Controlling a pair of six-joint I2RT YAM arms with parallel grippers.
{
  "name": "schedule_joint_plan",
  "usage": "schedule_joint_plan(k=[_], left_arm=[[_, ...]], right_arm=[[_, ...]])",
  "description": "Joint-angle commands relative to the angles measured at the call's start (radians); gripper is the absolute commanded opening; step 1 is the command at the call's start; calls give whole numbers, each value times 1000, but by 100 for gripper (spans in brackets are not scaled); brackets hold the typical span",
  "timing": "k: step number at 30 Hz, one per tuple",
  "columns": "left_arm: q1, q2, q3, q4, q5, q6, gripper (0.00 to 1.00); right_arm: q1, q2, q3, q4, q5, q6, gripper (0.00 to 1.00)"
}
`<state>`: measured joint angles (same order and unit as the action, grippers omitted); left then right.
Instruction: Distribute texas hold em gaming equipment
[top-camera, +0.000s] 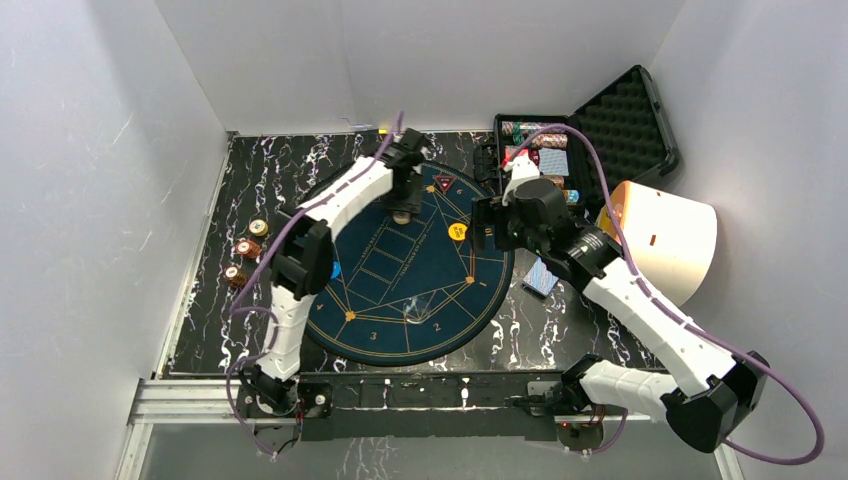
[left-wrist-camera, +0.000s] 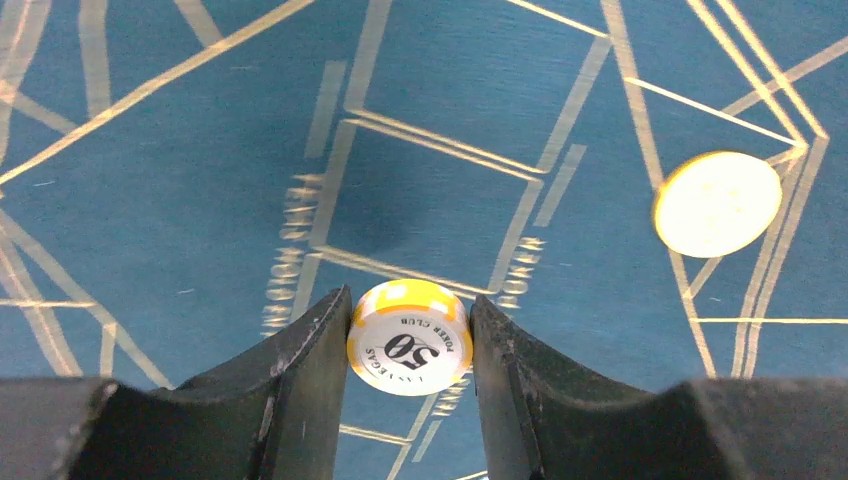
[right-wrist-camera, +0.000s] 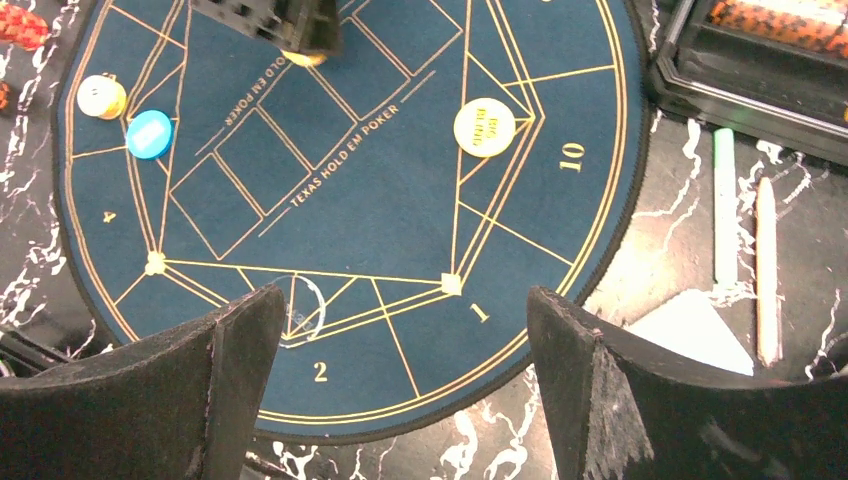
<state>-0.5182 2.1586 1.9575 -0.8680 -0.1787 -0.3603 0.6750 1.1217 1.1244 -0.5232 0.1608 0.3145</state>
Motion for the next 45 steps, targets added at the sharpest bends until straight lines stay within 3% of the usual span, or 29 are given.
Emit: schedule_joint_plan(k=[1, 11, 21, 28, 35, 39, 45], left_arm=[[-107, 94, 137, -57, -12, -49, 20], [-276, 313, 428, -81, 54, -87, 21], [-332, 343, 442, 54, 103, -93, 21], [-335, 415, 491, 63, 130, -81, 22], [-342, 429, 485, 57, 139, -59, 34], [-342, 427, 497, 52, 143, -50, 56], [-321, 391, 579, 17, 159, -21, 62]], right_arm=[[-7, -37, -61, -35, 70, 30, 98], [-12, -239, -93, -56, 209, 55, 98], [-15, -302, -86, -70, 219, 24, 98], [-14, -332, -84, -62, 198, 21, 98], [-15, -346, -102, -33, 187, 16, 98], [-14, -338, -111, -12, 168, 16, 98], [-14, -327, -98, 7, 150, 4, 98]])
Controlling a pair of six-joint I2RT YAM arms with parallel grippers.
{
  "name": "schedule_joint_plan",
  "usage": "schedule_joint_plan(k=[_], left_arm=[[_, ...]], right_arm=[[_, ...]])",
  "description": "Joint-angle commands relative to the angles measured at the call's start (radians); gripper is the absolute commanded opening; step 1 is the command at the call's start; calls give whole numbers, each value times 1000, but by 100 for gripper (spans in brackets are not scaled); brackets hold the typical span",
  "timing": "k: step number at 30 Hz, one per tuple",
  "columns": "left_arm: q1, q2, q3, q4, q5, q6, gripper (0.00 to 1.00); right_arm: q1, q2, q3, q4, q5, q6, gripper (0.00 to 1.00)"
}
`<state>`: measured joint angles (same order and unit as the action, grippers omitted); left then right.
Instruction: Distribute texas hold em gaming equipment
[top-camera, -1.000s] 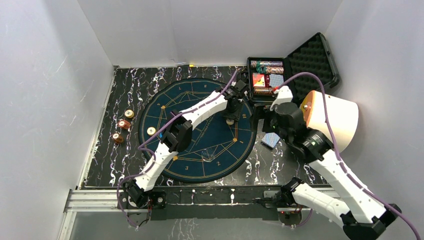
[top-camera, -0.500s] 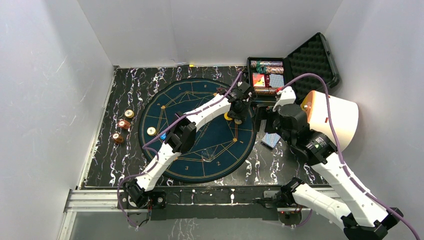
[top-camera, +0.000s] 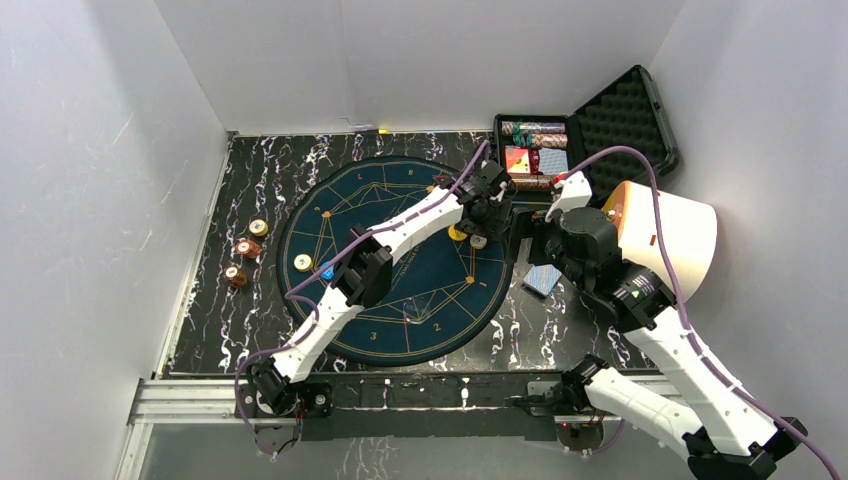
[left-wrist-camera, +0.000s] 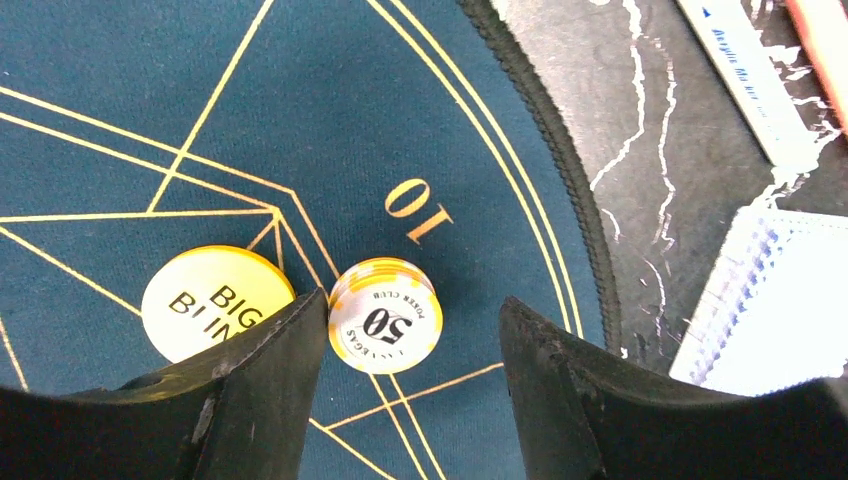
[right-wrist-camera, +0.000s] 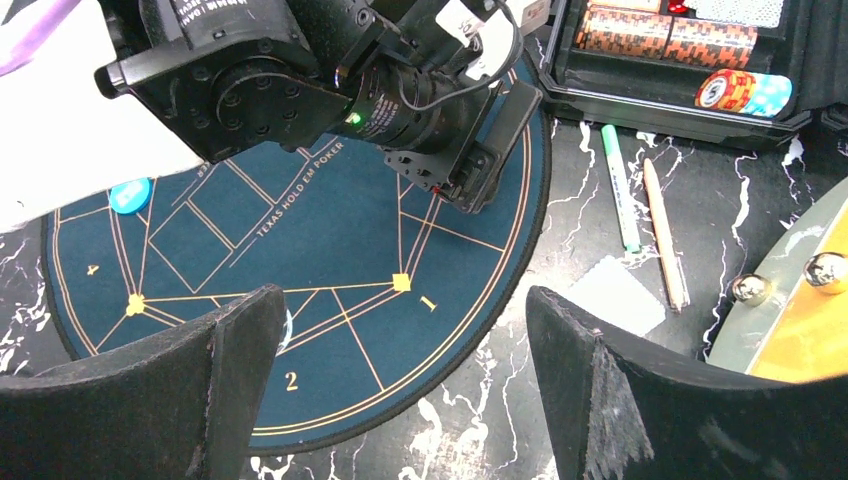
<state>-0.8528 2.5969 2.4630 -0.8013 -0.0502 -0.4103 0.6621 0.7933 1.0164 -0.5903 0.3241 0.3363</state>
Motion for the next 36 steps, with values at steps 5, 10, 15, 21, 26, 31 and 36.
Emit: schedule_joint_plan(k=[5, 10, 15, 21, 26, 31, 36], left_arm=[[61, -226, 39, -62, 26, 97, 67], [210, -536, -283, -52, -27, 137, 73], [491, -814, -676, 3, -14, 163, 78], [874, -911, -879, 38, -45, 190, 81], [1014, -788, -895, 86, -84, 186, 80], [1073, -664, -838, 102, -78, 183, 77], [1117, -550, -775, 71, -28, 207, 74]], right_arm=[[0, 0, 12, 116, -28, -25, 98], [-2, 26, 5, 168, -79, -33, 98], [-1, 83, -25, 228, -154, -30, 98], [3, 176, -54, 295, -230, -29, 98], [46, 229, -56, 327, -234, -49, 98], [59, 259, -58, 337, -238, -61, 98], [58, 272, -55, 339, -238, -73, 98]])
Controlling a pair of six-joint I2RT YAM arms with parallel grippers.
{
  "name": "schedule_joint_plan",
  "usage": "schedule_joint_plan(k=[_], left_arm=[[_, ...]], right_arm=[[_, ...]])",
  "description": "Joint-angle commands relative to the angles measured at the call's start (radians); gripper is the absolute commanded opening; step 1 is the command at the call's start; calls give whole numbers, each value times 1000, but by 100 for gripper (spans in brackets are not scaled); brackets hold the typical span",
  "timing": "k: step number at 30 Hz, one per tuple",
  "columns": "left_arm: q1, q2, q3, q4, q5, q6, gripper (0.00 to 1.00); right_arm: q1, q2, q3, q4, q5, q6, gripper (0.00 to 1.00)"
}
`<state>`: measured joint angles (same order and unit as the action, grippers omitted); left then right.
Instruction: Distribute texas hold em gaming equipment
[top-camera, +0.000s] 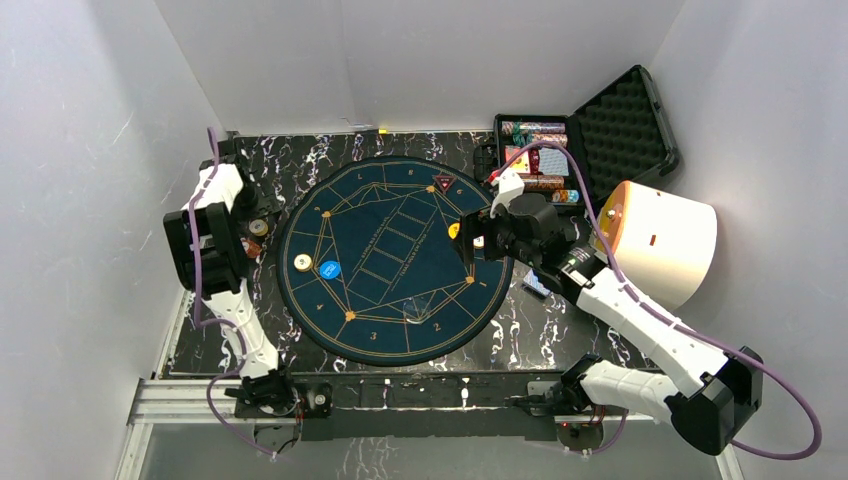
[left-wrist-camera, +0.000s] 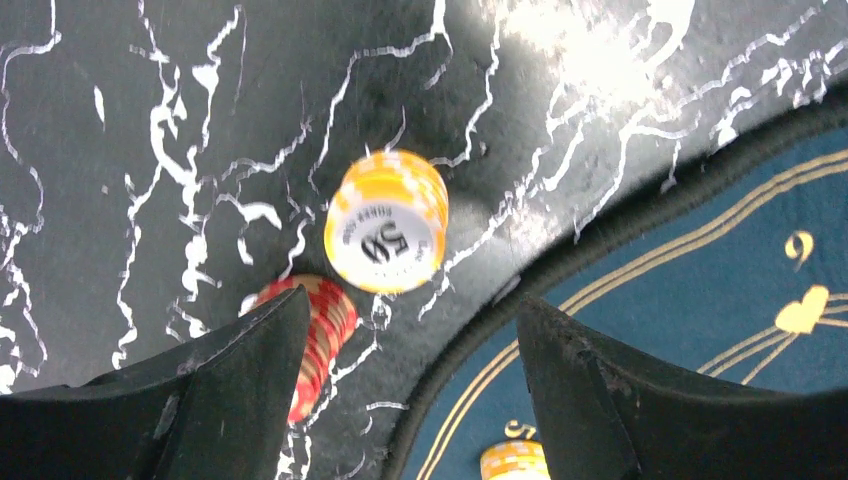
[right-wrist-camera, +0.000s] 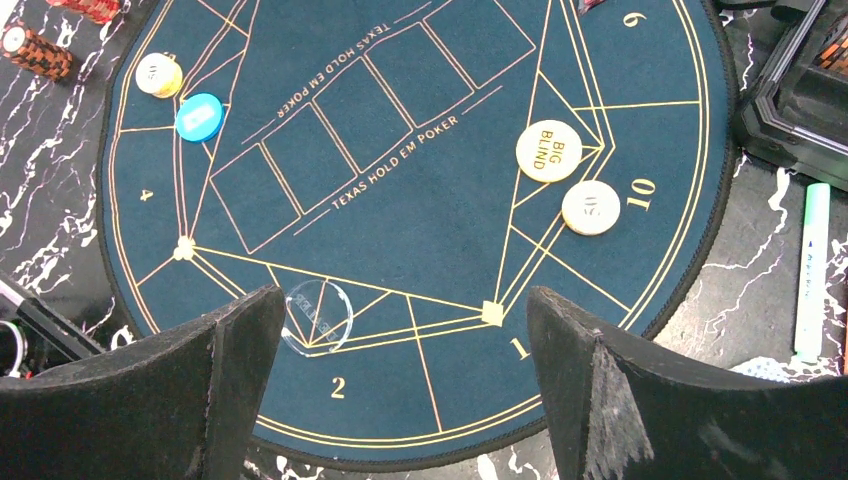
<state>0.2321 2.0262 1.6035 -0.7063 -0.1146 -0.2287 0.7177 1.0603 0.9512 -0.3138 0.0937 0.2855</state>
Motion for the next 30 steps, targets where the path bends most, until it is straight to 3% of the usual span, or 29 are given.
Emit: schedule_joint_plan(k=[1, 13, 19, 26, 30], left_arm=[[34, 35, 96, -25, 52, 29, 73], [36, 136, 166, -24, 74, 35, 66], [36, 129, 128, -15, 61, 31, 66], [36, 124, 65, 7, 48, 31, 56], [36, 136, 78, 3, 33, 34, 56]], right_arm=[[2, 7, 11, 62, -7, -23, 98], [2, 29, 17, 62, -10, -23, 98], [3, 30, 17, 65, -14, -24, 98], [2, 25, 17, 63, -15, -25, 98], [2, 21, 16, 62, -14, -25, 98]])
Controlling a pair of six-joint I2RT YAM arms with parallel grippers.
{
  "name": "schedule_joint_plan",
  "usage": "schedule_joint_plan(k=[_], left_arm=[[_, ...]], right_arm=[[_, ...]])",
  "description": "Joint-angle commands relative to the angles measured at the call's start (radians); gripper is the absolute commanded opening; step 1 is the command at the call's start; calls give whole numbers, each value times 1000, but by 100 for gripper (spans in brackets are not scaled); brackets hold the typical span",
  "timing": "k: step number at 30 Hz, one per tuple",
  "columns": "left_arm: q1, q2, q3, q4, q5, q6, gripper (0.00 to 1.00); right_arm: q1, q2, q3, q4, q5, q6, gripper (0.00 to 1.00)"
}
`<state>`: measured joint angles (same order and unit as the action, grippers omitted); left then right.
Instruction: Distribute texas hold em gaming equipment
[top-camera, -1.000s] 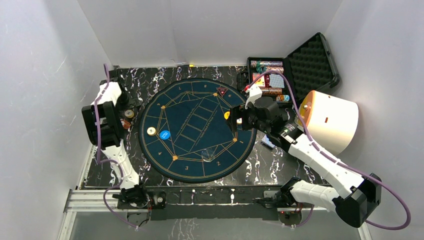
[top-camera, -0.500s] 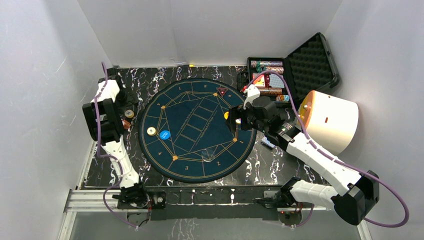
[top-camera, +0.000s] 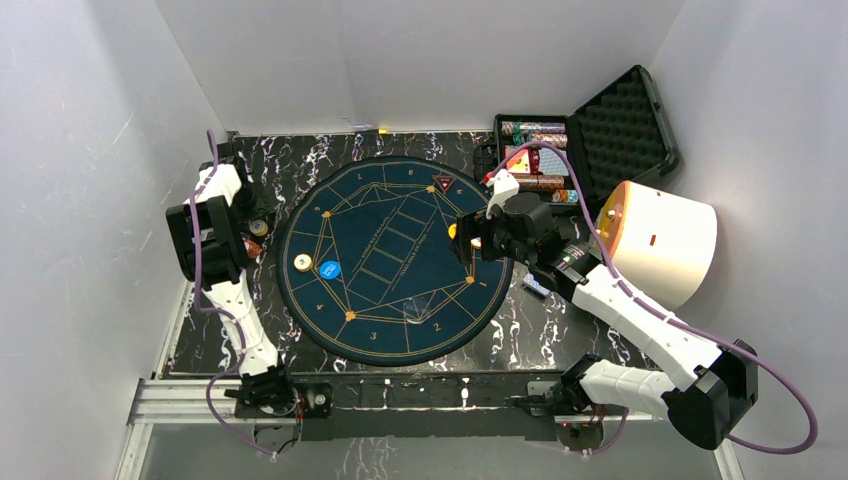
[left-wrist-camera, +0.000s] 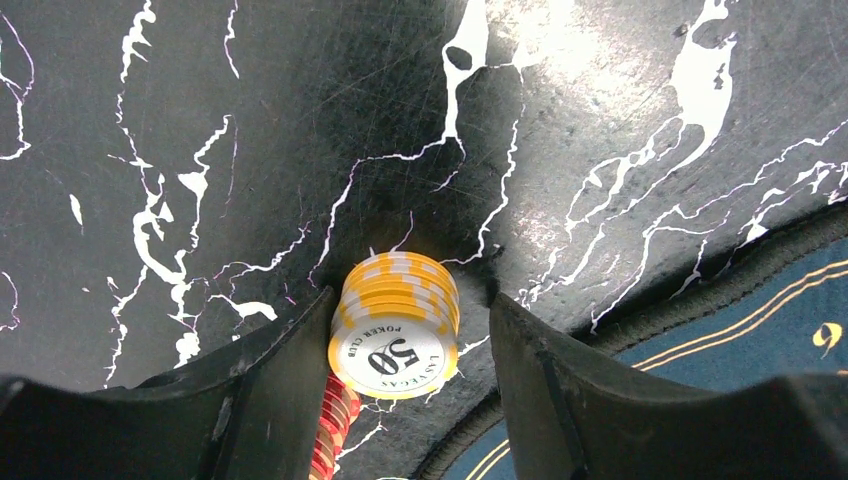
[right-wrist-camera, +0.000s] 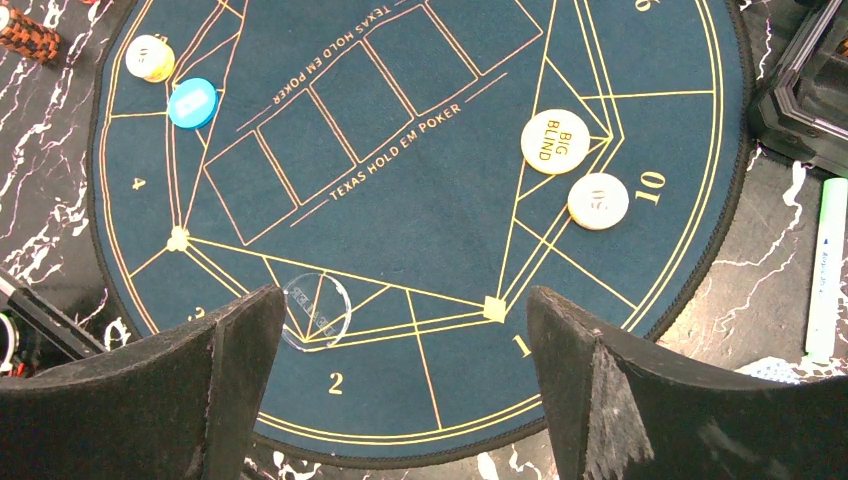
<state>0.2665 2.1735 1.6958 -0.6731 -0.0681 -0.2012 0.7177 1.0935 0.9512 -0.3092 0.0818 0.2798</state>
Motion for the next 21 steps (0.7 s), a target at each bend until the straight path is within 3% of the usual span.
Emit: schedule_joint_plan(k=[1, 14, 17, 21], left_arm=[[3, -7, -5, -30, -14, 6, 55], [-8, -74, 80, -105, 0, 14, 23], [-71, -182, 115, -185, -11, 3, 17], [-272, -412, -126, -208, -24, -45, 17]], right_arm=[[2, -14, 16, 58, -2, -20, 98], [2, -21, 19, 58, 0, -20, 99], [2, -29, 23, 44, 12, -19, 98], [3, -59, 26, 33, 9, -16, 98]])
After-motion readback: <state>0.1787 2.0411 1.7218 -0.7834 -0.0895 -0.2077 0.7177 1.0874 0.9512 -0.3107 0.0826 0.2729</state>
